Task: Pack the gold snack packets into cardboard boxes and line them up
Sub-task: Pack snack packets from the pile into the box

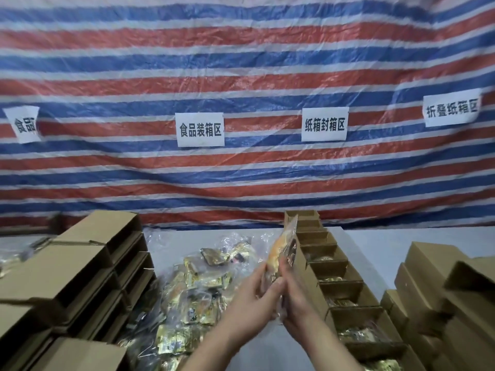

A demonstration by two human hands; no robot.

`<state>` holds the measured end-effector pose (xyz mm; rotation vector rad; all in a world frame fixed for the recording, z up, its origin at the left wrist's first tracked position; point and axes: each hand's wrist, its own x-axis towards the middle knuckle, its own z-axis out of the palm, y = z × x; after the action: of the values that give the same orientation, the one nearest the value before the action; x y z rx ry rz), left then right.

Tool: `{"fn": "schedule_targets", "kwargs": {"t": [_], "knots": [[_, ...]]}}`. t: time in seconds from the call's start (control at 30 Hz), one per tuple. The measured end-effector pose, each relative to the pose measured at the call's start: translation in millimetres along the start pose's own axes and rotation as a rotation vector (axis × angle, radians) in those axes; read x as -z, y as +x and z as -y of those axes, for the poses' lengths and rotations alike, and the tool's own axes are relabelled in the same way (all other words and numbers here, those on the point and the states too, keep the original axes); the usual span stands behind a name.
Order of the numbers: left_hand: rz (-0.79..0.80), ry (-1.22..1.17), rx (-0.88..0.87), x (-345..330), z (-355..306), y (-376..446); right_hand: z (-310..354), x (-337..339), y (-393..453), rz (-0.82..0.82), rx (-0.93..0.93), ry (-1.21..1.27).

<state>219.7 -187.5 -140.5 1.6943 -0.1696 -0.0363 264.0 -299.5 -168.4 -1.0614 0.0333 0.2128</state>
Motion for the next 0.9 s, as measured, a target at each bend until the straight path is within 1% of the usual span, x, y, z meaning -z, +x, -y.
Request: {"fn": "schedule_targets", "kwargs": {"t": [0.1,0.17,0.23,0.27,0.33,0.4,0.43,0.5,0.57,0.6,0.63,0.7,0.77,0.8,0.83,0.87,0.9], "knots": [[0.012,0.27,-0.087,-5.4,-8.6,-4.5,5.8,-8.6,-9.1,-0.045,0.125,0.007],[0.003,0.343,-0.165,-7.6,-0.4,-5.0,10.7,-10.4,-13.2,-0.084,0.152,0.013],[-0.024,0.388,-0.181,-8.6,8.4,-8.4,14.6,-9.7,-16.9,-0.1,0.113,0.057],[-0.057,0.421,-0.18,-8.2,8.7,-11.4,16.0,-8.0,-19.4,-0.077,0.086,0.079],[-0.167,0.485,-0.244,-1.5,2.1,-14.7,19.7,-5.3,-27.1,0.035,0.057,0.079],[-0.27,0.525,-0.323,9.1,-13.3,-7.7,20.4,-2.8,-35.3,0.138,0.101,0.005],[-0.281,0.545,-0.37,14.4,-22.3,-0.9,19.1,-2.7,-38.8,0.158,0.13,-0.059],[-0.208,0.58,-0.439,21.8,-41.5,13.9,15.3,-4.4,-47.2,0.177,0.134,-0.18],[-0.094,0.616,-0.488,19.2,-51.5,21.4,10.6,-6.3,-56.4,0.191,0.127,-0.212],[-0.075,0.627,-0.494,14.3,-50.9,20.5,9.2,-7.7,-61.6,0.192,0.117,-0.206],[-0.092,0.611,-0.488,8.5,-46.1,17.2,8.0,-8.7,-66.5,0.187,0.097,-0.194],[-0.179,0.54,-0.468,-2.0,-29.0,5.2,4.1,-6.3,-74.1,0.189,0.062,-0.195],[-0.182,0.483,-0.427,-7.7,-14.3,-7.8,-3.4,6.0,-80.7,0.198,0.007,-0.207],[-0.149,0.408,-0.357,-7.0,-7.4,-11.3,-7.3,14.0,-85.0,0.203,-0.023,-0.228],[-0.112,0.279,-0.259,-3.4,-2.1,-14.5,-10.7,21.8,-90.2,0.2,-0.046,-0.27],[-0.111,0.153,-0.169,3.1,4.1,-16.8,-14.2,30.7,-94.7,0.184,-0.065,-0.336],[-0.143,0.088,-0.119,11.6,12.8,-18.8,-17.2,39.0,-98.6,0.16,-0.075,-0.389]]}}
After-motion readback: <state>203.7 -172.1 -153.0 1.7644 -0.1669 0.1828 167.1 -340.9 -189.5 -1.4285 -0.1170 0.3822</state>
